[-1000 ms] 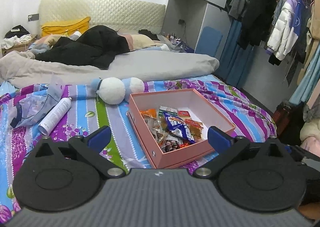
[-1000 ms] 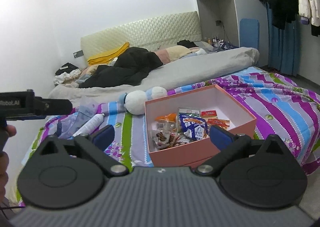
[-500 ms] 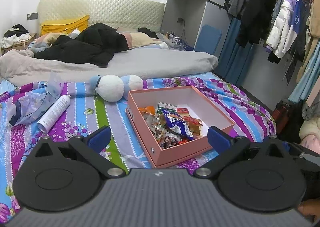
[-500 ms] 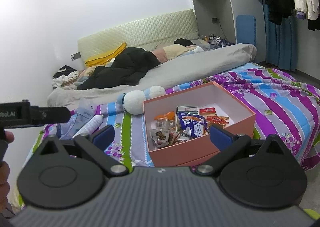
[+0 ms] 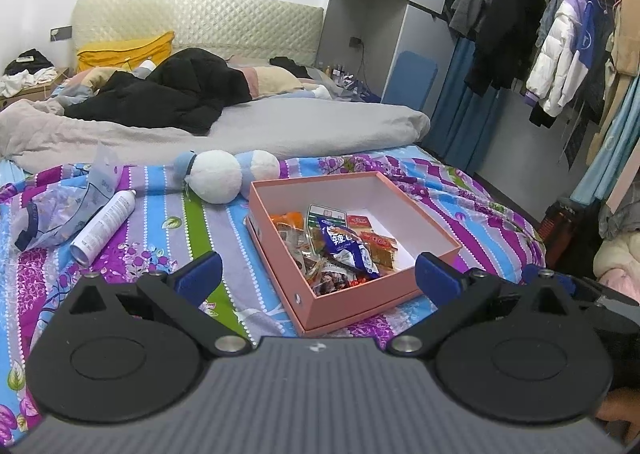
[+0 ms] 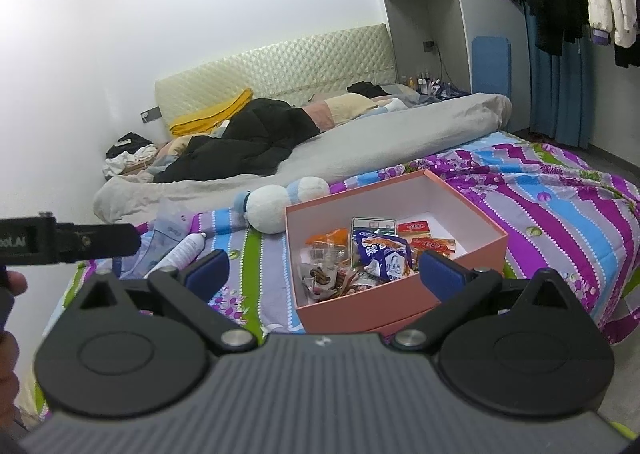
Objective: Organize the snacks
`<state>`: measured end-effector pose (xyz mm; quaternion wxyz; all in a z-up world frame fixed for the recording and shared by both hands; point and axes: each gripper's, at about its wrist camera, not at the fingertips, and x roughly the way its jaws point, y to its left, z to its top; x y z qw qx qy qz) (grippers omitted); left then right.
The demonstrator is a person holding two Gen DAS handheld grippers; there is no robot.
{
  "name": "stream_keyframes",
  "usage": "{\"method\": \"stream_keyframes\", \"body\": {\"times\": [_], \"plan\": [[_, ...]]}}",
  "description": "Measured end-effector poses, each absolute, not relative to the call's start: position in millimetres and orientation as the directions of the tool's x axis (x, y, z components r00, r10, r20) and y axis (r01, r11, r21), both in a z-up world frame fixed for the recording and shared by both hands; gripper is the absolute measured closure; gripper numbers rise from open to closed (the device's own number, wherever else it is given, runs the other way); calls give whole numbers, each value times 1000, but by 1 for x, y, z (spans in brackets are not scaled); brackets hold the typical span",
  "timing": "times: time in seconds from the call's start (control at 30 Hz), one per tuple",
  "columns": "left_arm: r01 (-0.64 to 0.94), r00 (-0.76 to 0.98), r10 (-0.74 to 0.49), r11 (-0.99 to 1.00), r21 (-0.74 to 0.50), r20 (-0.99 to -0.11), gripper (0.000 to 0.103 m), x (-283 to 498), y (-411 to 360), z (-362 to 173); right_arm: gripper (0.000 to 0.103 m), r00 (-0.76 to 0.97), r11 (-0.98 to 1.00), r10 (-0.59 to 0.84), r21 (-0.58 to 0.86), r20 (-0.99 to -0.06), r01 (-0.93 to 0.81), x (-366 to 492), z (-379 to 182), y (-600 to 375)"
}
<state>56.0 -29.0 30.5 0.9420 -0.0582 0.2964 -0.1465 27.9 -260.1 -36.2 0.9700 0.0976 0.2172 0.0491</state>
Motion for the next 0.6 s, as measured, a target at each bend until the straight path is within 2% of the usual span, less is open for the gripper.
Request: {"method": "stream_keyframes", "body": {"times": [0.6], "plan": [[237, 783, -310, 950, -202, -539, 0, 56, -25, 28, 0, 896, 975, 146, 215, -419, -58, 28, -35, -258]]}}
